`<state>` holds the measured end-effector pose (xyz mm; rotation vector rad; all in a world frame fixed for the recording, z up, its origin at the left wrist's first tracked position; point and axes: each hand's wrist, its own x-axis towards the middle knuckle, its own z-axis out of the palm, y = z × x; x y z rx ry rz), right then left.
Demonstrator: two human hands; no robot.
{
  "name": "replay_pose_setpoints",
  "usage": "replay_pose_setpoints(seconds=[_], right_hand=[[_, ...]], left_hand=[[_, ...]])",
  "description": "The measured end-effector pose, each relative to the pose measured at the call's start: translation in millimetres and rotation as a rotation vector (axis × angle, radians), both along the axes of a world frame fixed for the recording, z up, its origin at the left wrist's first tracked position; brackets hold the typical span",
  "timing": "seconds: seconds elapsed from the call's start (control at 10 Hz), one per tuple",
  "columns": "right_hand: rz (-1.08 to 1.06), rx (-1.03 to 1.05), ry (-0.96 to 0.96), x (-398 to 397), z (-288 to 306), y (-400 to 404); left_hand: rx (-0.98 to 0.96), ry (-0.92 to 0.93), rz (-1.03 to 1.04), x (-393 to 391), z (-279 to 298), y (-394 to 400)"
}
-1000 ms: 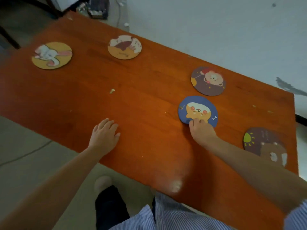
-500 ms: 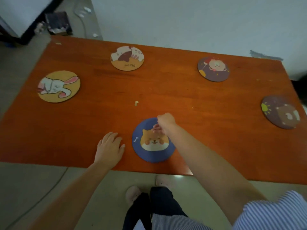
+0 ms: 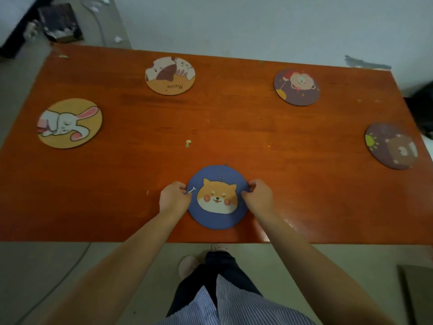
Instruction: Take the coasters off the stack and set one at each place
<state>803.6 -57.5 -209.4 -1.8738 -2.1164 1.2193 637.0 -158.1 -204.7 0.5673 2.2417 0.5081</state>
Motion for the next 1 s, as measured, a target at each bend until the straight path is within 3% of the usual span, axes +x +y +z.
replay_pose_setpoints(seconds=[0.2, 0.7, 0.9, 1.0], right_hand=[[0.095, 0.214, -0.029, 28.5, 7.1, 16.0], [0.11, 0.156, -0.111, 53.6, -8.5, 26.4], [0.234, 0.163, -0.165, 58.2, -9.6, 27.2], [0.291, 0.256, -0.181, 56.8, 0.8, 34.1]], left_hand=[[0.049, -0.084, 0.048, 25.2, -5.8, 8.7], [0.034, 0.019, -0.023, 46.9, -8.7, 21.4], [-0.038, 0.139, -0.161, 45.3, -7.5, 19.9], [0.054, 0.367, -0.202, 32.4, -9.8, 14.1]])
